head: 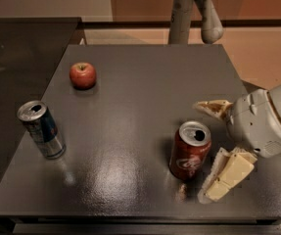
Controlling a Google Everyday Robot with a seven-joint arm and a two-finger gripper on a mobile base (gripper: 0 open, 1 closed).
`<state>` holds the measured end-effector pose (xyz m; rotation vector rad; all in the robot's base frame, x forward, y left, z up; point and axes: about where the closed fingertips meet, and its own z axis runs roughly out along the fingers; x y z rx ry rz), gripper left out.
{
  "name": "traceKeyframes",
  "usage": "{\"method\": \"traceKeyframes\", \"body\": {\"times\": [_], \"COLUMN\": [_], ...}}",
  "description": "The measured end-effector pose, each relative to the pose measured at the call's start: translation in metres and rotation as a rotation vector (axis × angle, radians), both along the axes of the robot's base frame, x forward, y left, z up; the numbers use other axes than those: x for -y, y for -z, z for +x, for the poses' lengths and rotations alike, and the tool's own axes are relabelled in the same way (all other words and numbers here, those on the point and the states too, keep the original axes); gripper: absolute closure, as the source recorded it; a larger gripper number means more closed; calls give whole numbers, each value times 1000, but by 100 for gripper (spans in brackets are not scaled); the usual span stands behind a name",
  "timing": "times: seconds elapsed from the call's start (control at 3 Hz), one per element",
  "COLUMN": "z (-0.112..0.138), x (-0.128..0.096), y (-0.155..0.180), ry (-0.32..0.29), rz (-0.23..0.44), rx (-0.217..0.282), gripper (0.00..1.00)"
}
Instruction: Pick coke can
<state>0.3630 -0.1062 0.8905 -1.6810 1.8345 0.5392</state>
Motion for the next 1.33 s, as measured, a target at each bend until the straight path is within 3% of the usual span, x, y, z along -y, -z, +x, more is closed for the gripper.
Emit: {"method": "traceKeyframes", "body": {"times": [0.33,0.67,1.33], "z": [-1,0,1], "x": [-7,-10,-11], "y": [2,3,-3], "ry": [-9,-4,6], "rz": [29,50,82], "rx": [-2,-7,-4], "gripper": [0,16,62]}}
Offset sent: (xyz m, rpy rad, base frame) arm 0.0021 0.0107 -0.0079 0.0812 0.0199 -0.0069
